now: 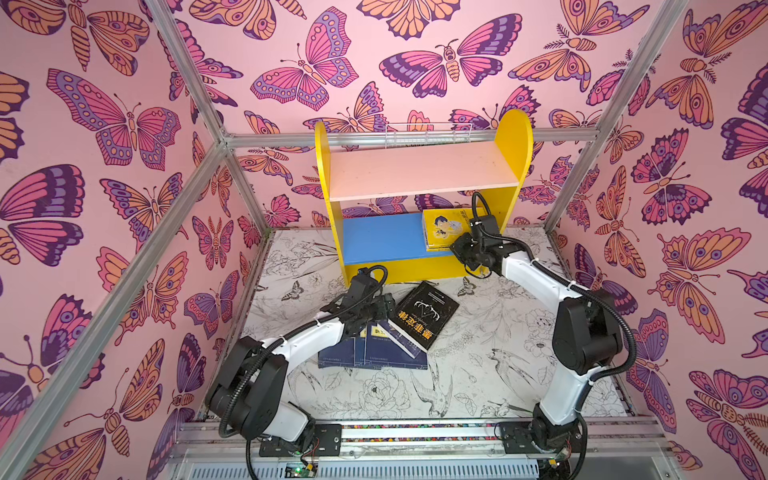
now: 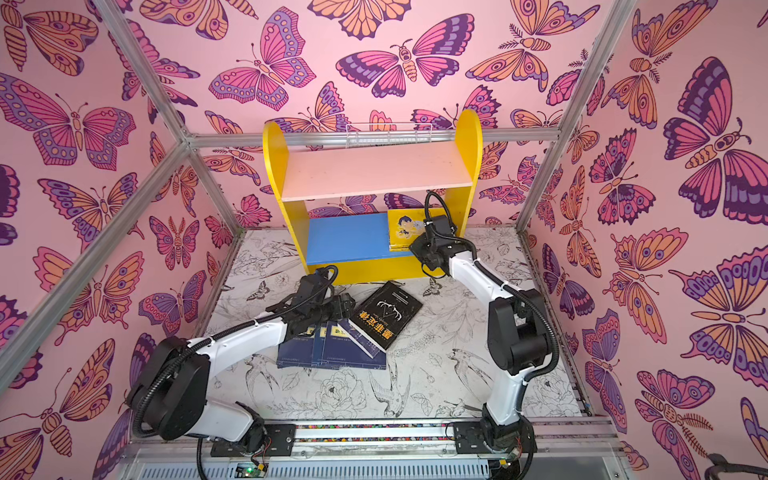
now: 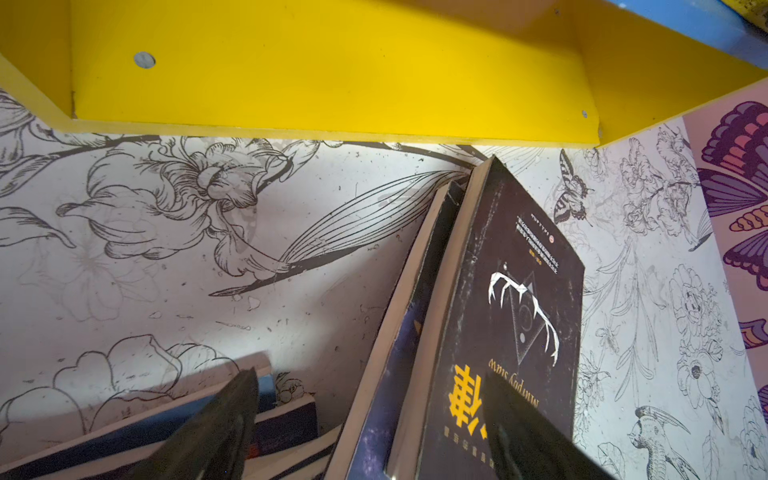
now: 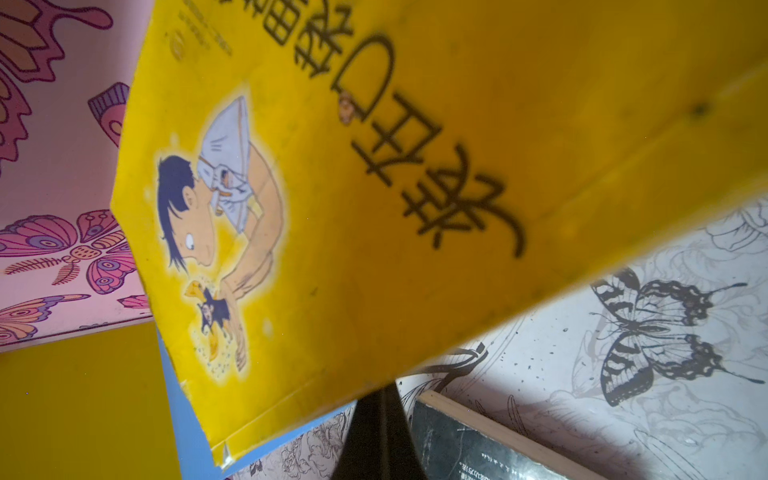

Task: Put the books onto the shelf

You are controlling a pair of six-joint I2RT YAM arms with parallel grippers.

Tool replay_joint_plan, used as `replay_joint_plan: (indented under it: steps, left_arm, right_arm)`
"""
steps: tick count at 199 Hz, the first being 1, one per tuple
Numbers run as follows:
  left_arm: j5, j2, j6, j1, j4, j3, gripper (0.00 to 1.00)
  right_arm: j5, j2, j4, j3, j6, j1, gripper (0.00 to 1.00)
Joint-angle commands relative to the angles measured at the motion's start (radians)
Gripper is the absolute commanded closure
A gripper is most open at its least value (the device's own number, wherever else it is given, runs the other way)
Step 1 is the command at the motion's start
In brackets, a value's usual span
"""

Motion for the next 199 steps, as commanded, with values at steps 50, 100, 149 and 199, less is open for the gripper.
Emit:
replay_joint_plan:
  steps: [50, 100, 149, 199]
  left_arm:
    - [-0.006, 0.007, 0.010, -0.003, -0.020, 0.014, 0.14]
    - [-0.005, 0.008, 0.014, -0.002, -0.021, 0.016, 0.14]
    - [-0.006, 0.011, 0.016, -0.002, -0.022, 0.017, 0.14]
    - [-0.002, 0.015, 0.012, -0.003, -0.021, 0.018, 0.14]
  right_arm:
    - [-0.016, -0.031, 0.007, 0.018, -0.002, -0.008, 1.00]
    - [-0.014, -0.017, -0.001, 0.053, -0.004, -0.017, 1.00]
    - [-0.026, -0.023, -0.018, 0.065, -0.005, -0.019, 1.00]
    - [-0.022, -0.052, 0.000, 0.025, -0.004, -0.020, 1.00]
